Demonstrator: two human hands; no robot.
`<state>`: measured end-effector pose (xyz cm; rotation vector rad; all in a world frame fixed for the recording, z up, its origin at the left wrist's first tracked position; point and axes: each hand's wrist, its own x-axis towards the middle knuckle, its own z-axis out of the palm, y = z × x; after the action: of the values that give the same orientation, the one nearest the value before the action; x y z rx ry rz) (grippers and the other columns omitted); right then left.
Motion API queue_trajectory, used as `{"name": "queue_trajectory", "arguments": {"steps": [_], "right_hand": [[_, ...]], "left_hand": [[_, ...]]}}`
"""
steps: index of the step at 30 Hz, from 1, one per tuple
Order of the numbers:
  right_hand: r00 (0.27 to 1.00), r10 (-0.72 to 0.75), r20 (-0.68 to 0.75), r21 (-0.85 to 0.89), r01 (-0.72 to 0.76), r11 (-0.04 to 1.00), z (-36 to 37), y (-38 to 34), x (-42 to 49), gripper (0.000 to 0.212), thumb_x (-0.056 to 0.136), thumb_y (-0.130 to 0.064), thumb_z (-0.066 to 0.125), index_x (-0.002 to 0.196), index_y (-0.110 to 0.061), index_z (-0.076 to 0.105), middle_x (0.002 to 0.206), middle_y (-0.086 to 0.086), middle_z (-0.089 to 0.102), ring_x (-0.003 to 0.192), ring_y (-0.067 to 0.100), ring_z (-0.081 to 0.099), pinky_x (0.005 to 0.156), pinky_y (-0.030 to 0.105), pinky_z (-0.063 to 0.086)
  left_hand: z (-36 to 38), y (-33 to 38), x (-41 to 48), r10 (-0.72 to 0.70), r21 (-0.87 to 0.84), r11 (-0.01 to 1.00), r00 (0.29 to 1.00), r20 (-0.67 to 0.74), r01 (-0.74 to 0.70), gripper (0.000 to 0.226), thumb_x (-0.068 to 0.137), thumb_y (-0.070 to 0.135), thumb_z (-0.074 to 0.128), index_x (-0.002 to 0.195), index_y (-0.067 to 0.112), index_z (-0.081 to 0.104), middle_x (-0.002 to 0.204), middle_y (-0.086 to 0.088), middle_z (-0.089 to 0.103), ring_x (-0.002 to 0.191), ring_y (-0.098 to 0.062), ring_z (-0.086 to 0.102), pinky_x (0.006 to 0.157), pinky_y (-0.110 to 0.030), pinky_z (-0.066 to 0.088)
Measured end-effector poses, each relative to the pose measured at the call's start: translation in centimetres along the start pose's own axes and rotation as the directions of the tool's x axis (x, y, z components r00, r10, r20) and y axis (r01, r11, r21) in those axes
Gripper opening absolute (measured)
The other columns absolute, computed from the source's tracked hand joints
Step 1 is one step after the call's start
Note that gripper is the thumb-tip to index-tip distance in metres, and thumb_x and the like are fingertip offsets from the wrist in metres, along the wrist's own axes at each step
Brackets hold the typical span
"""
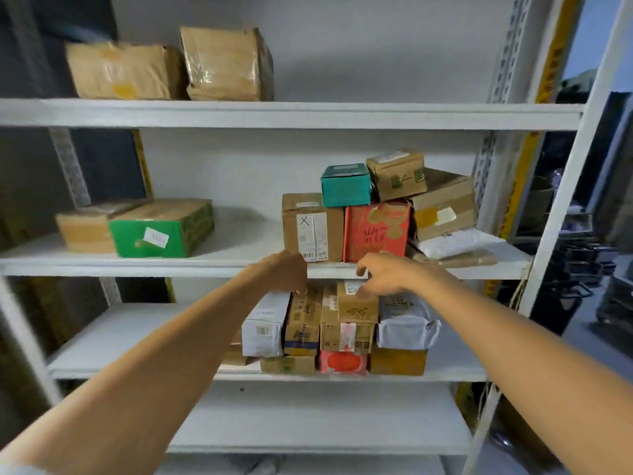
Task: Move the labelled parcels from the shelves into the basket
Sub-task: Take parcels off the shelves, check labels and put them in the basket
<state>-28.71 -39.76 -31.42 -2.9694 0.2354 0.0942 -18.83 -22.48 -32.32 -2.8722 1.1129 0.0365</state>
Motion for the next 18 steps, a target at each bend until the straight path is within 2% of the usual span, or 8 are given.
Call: {"name": "queue_trajectory", "arguments": {"steps": [3, 5, 7, 9, 12, 14, 16, 18], "right_hand": [[0.999, -0.003, -0.046, 0.011, 0.003, 1.000, -1.6, 0.8, 0.9, 0.052, 0.083, -0.036, 0.072, 0.127, -0.015, 0.055, 0.122, 0.004, 0.057, 0.102, 0.021, 0.056, 0.083, 0.034, 0.049], [0.996, 0.017, -0.092, 0.014, -0.016, 1.000, -2.8, 1.4, 1.6, 0.051, 0.082, -0.036, 0.072, 0.124, -0.011, 0.056, 0.123, 0.008, 0.059, 0.106, 0.025, 0.058, 0.089, 0.039, 0.050], [0.991, 0.033, -0.133, 0.011, -0.032, 0.999, -3.9, 1.9, 2.3, 0.045, 0.083, -0.033, 0.071, 0.119, -0.008, 0.060, 0.122, 0.012, 0.061, 0.107, 0.028, 0.061, 0.092, 0.044, 0.051], [0.988, 0.047, -0.144, -0.001, -0.048, 0.999, -5.0, 2.3, 3.2, 0.037, 0.085, -0.029, 0.069, 0.115, -0.009, 0.061, 0.116, 0.013, 0.064, 0.101, 0.027, 0.063, 0.087, 0.043, 0.054], [0.979, 0.075, -0.187, 0.002, -0.076, 0.997, -6.8, 2.8, 4.6, 0.037, 0.082, -0.032, 0.072, 0.113, -0.013, 0.061, 0.106, 0.006, 0.064, 0.093, 0.022, 0.063, 0.081, 0.039, 0.054], [0.976, 0.087, -0.199, 0.019, -0.085, 0.996, -7.9, 3.0, 5.4, 0.028, 0.083, -0.031, 0.072, 0.104, -0.016, 0.061, 0.098, 0.003, 0.064, 0.087, 0.019, 0.063, 0.074, 0.036, 0.054], [0.974, 0.093, -0.205, 0.025, -0.090, 0.996, -8.7, 2.9, 6.3, 0.017, 0.085, -0.029, 0.070, 0.093, -0.021, 0.058, 0.093, 0.000, 0.063, 0.080, 0.013, 0.061, 0.062, 0.030, 0.049], [0.969, 0.094, -0.227, 0.030, -0.089, 0.996, -9.2, 3.0, 7.2, 0.016, 0.086, -0.027, 0.069, 0.091, -0.021, 0.056, 0.090, -0.002, 0.061, 0.076, 0.011, 0.058, 0.057, 0.026, 0.042]], "left_hand": [[-1.2, -0.6, 0.9, -0.016, -0.010, 1.000, 0.999, -0.036, 0.015, 0.035, 0.093, 0.027, 0.059, 0.124, 0.012, 0.060, 0.128, -0.004, 0.057, 0.108, -0.022, 0.058, 0.094, -0.031, 0.050], [-2.1, -0.7, 1.9, -0.011, -0.048, 0.999, 0.997, -0.070, 0.008, 0.041, 0.093, 0.024, 0.059, 0.132, 0.013, 0.054, 0.133, -0.002, 0.054, 0.111, -0.023, 0.057, 0.097, -0.032, 0.049], [-2.8, -0.8, 3.0, 0.020, -0.061, 0.998, 0.996, -0.092, -0.026, 0.042, 0.095, 0.020, 0.057, 0.135, 0.013, 0.050, 0.135, -0.004, 0.053, 0.111, -0.023, 0.058, 0.097, -0.031, 0.049], [-3.7, -1.1, 4.3, 0.045, -0.071, 0.996, 0.990, -0.135, -0.055, 0.037, 0.095, 0.017, 0.056, 0.131, 0.012, 0.053, 0.135, -0.005, 0.053, 0.111, -0.022, 0.058, 0.095, -0.030, 0.050], [-5.2, -2.0, 6.7, 0.040, -0.109, 0.992, 0.974, -0.225, -0.066, 0.034, 0.093, 0.020, 0.059, 0.127, 0.014, 0.057, 0.135, -0.004, 0.053, 0.105, -0.019, 0.058, 0.080, -0.024, 0.052], [-6.3, -2.4, 7.8, 0.027, -0.089, 0.995, 0.968, -0.249, -0.050, 0.036, 0.093, 0.023, 0.059, 0.128, 0.014, 0.056, 0.131, -0.003, 0.056, 0.099, -0.018, 0.060, 0.072, -0.022, 0.051], [-7.3, -3.0, 8.9, 0.027, -0.040, 0.998, 0.967, -0.253, -0.039, 0.038, 0.094, 0.024, 0.058, 0.130, 0.013, 0.054, 0.126, -0.003, 0.059, 0.095, -0.019, 0.063, 0.068, -0.022, 0.052], [-8.3, -3.6, 10.0, 0.025, -0.009, 1.000, 0.969, -0.247, -0.028, 0.040, 0.094, 0.025, 0.056, 0.132, 0.013, 0.052, 0.124, -0.003, 0.061, 0.091, -0.019, 0.064, 0.059, -0.019, 0.049]]}}
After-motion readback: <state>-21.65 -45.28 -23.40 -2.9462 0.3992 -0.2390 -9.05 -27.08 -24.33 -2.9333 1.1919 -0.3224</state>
